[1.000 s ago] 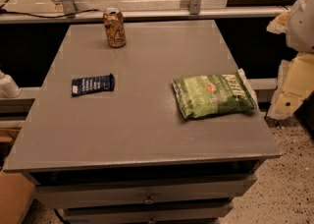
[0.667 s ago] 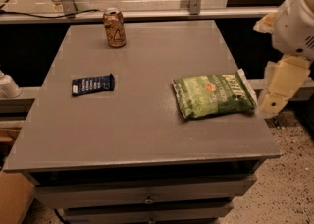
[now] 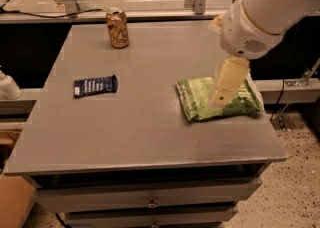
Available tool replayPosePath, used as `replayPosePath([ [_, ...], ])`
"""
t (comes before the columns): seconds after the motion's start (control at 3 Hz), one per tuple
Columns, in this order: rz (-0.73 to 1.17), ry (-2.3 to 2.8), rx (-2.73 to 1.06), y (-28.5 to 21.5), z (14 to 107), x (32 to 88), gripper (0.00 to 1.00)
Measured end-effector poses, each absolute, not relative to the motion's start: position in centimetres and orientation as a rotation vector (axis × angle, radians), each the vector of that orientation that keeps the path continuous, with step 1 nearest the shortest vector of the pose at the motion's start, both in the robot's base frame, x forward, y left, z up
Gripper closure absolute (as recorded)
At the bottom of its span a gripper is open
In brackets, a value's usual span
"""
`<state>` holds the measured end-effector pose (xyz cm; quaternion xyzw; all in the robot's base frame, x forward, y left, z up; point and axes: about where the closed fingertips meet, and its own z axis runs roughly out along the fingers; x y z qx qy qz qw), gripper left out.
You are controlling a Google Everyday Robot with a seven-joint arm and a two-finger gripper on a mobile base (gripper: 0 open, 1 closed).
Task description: Pick rxbar blueberry
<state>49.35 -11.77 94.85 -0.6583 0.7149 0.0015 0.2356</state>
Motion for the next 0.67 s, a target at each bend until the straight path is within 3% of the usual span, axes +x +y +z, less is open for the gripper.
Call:
replayPosePath([
  [0.67, 0.049, 1.857, -1.813, -3.5, 93.7, 54.4, 0.0],
])
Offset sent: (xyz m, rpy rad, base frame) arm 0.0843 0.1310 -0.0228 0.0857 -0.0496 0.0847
